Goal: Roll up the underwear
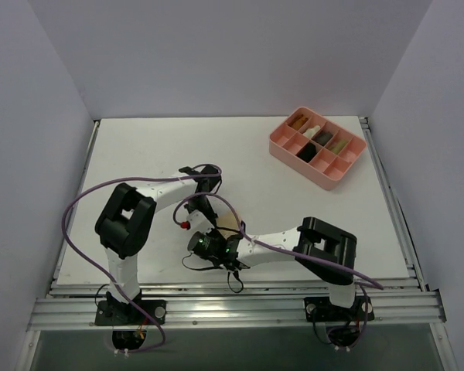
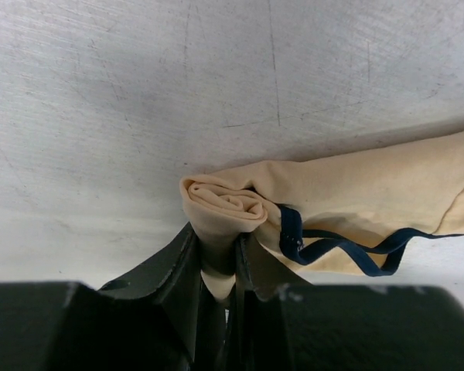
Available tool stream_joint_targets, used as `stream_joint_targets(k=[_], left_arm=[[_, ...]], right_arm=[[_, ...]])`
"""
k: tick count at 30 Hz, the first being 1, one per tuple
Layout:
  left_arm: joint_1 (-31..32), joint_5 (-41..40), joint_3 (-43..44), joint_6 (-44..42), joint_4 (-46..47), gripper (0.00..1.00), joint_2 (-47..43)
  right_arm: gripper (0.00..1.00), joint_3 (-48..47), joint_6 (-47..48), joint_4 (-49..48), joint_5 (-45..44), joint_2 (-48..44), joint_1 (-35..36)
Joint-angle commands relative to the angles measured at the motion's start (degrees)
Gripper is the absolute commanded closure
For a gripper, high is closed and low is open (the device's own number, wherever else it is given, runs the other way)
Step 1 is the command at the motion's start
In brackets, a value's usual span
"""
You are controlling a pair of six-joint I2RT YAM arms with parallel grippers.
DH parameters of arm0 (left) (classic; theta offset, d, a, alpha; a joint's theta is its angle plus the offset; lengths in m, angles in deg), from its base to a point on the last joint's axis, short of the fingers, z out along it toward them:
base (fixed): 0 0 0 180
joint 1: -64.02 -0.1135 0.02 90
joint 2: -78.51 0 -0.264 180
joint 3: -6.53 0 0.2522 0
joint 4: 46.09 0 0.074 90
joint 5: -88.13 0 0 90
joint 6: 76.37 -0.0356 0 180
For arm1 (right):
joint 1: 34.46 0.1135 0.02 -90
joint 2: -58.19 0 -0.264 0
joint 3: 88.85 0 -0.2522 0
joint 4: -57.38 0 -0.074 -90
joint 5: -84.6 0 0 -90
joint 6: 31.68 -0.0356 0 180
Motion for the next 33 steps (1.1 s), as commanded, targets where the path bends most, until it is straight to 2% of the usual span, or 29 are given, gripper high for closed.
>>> stream_joint_targets(k=[1,5,7,13,19,33], left_arm=[[0.0,1.7,-2.6,1.5,1.8,0.79,-1.5],[-1.2,3.1,-3.6,1.6,3.3,0.67,-4.3],[-2.2,3.0,-4.8,2.2,4.3,0.56,-6.9],[-5.0,2.9,-7.0,3.0,7.0,0.45,-12.2],[-5.1,1.0,-7.0,2.3,6.7,0.43,-14.2],[-3.7,3.9,-11.8,3.0,18.8,0.42,-15.5]], right_arm=[[1.00,6.2,-6.6,-0.4,6.9,-1.8,-4.9],[1.00,13.4,-9.3,-6.6,15.2,-6.3,-9.4],[1.00,17.3,-10.3,-10.2,19.7,-7.3,-11.6],[1.00,22.5,-12.9,-16.2,25.3,-6.2,-13.5],[1.00,28.2,-17.4,-24.3,28.8,-5.0,-16.8],[0.98,34.3,-21.7,-33.9,34.9,-2.6,-21.0]])
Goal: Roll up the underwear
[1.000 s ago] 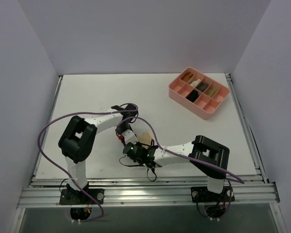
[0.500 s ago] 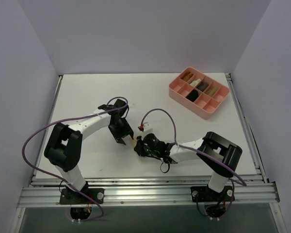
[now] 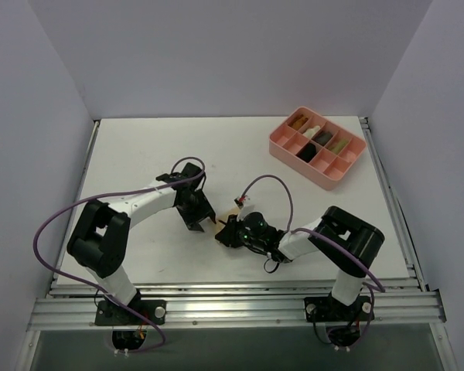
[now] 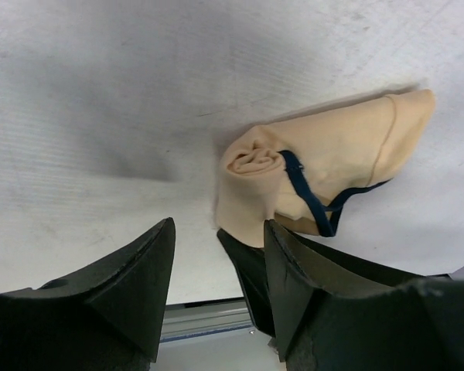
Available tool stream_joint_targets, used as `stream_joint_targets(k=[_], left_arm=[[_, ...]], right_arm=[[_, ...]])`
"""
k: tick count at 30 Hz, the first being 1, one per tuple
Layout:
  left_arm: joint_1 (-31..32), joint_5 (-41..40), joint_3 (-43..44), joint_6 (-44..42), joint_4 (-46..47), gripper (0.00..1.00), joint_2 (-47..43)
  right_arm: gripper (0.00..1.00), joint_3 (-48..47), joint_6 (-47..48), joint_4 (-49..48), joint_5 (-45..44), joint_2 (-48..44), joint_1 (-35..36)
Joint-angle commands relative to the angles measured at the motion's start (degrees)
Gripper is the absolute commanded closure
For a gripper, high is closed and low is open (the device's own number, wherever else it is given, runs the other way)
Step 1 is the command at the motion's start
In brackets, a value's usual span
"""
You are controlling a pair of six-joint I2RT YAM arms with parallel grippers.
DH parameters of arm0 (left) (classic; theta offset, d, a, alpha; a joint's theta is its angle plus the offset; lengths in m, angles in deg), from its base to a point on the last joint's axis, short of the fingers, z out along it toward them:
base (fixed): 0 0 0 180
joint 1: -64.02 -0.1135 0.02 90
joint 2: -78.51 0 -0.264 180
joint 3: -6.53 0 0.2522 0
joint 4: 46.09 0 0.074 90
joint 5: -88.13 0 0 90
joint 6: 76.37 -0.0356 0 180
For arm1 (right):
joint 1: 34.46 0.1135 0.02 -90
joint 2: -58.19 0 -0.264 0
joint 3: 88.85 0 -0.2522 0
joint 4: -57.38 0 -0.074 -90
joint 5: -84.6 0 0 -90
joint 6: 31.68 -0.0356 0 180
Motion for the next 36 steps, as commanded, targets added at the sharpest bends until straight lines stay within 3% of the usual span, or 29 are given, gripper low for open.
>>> stream_joint_targets(k=[1,5,30,36], left_arm=[[1.1,0.9,-0.1,0.2,6.1,0.42,-1.8],[1.3,1.2,-1.8,0.6,10.0,0.42,-2.1],[3.9,-0.5,-2.5,-1.1,11.4,0.48,2.3],[4.6,-1.6,-1.8,-1.2,9.6,0.63,4.3]], right_arm=[[0.98,4.1,0.5,14.0,-1.4,5.3,-0.9],[0.97,4.8,-0.1,12.0,-0.6,6.1,-1.6],[0.94,4.7,0.6,11.1,1.7,5.8,-3.5],[0.89,3.7,1.4,13.5,1.6,4.7,-3.7]])
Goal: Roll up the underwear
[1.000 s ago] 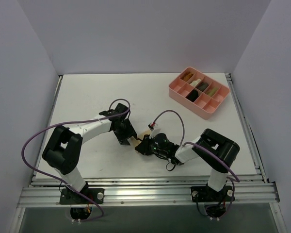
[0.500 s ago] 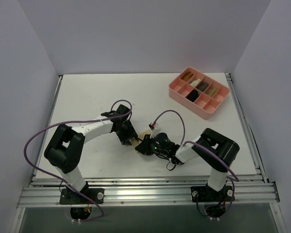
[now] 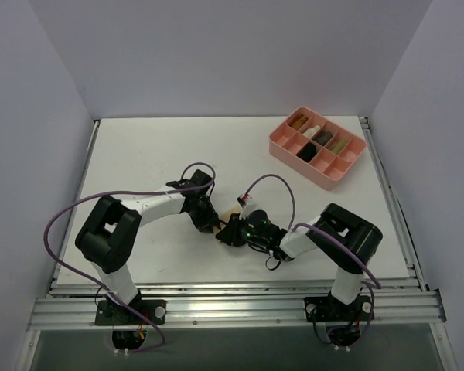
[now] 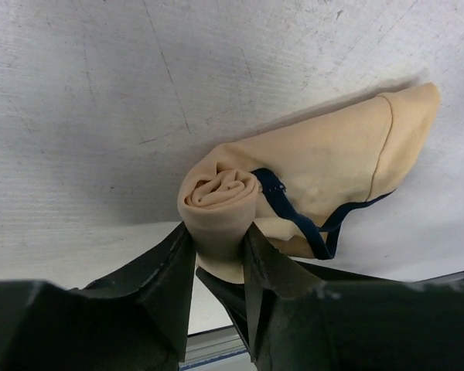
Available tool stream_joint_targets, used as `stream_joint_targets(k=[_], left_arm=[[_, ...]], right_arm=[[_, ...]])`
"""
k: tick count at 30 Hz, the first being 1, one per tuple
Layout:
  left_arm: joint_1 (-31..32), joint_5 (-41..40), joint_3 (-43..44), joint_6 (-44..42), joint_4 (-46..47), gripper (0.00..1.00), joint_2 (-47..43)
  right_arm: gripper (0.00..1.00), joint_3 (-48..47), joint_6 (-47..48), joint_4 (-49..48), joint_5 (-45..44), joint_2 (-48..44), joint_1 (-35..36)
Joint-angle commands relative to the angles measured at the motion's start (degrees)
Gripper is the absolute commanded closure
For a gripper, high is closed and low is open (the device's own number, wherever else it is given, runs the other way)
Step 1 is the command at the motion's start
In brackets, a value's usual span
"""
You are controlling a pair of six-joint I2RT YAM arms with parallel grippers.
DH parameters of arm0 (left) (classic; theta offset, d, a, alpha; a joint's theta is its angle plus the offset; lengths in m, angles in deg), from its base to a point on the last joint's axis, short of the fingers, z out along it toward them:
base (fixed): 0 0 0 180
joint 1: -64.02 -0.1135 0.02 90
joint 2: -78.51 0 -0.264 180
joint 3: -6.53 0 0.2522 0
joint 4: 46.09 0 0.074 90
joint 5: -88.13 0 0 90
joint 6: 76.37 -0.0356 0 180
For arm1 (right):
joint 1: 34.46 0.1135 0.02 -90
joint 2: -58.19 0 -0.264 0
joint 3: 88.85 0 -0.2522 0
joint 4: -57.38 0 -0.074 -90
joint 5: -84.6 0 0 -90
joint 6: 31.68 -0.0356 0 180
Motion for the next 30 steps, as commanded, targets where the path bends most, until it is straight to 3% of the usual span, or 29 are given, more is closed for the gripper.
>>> stream_joint_targets(k=[1,8,16,23,30], left_arm=[[0.6,-1.6,1.5,-0.9,-1.3,0.64,1.5],[1.8,-3.4,4.0,-2.3,-6.8,0.74,3.5],[3.0,-4.0,7.0,-2.7,-11.3,0.77,7.9],[3.7,-3.7,10.3,-3.1,-13.7,0.77,10.5],[3.8,-2.8,13.1,-3.3,-16.2,0.78,12.0]], right_arm=[[0.87,1.8,4.2,20.1,-4.0,1.7,-1.1],[0.66,-4.3,9.5,37.5,-10.4,-6.5,-1.2],[0.58,-12.7,16.4,51.9,-17.3,-15.8,0.0],[0.56,-16.8,22.9,55.1,-26.0,-17.8,8.3],[0.52,-20.3,26.6,54.7,-30.9,-13.4,13.7]])
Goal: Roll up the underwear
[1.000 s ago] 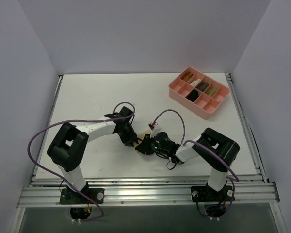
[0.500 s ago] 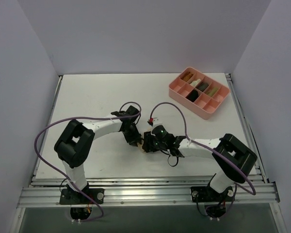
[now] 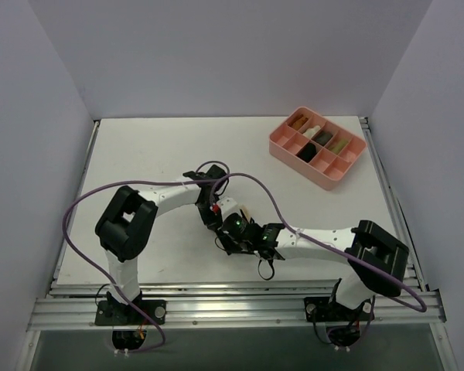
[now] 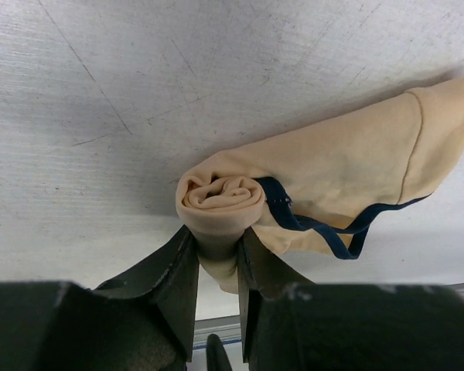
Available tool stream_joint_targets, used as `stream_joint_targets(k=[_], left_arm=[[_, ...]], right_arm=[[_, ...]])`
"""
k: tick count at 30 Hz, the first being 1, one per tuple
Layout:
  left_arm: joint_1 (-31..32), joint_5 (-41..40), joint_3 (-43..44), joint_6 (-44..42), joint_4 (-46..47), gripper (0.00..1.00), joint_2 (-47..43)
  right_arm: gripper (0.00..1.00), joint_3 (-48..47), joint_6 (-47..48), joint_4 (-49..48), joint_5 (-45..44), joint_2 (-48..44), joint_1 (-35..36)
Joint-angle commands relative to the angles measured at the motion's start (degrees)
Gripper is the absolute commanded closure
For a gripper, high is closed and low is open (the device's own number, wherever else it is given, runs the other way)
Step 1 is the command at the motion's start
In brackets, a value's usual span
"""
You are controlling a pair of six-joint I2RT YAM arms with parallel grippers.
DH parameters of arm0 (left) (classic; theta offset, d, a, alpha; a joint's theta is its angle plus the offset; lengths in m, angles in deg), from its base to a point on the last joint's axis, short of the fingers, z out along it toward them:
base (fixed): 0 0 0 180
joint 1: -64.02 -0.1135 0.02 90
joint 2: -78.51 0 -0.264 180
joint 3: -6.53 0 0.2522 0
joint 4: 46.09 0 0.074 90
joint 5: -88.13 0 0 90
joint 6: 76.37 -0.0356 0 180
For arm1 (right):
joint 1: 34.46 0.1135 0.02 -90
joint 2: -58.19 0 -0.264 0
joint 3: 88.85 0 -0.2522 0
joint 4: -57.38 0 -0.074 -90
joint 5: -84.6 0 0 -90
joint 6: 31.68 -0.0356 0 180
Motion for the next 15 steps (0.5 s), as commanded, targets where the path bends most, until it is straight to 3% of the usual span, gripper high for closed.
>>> stream_joint_targets(k=[1,15], left_arm=[[0.5,-2.1,1.1,-1.4,-5.0,0.78,3.3],[0.6,-1.0,5.2,-2.0,-8.4,0.79,5.3]], right_arm=[[0.52,-3.7,4.0,2.0,-6.4,3.1,2.3],[0.52,-11.8,9.4,4.6,-16.4,14.9,5.6]])
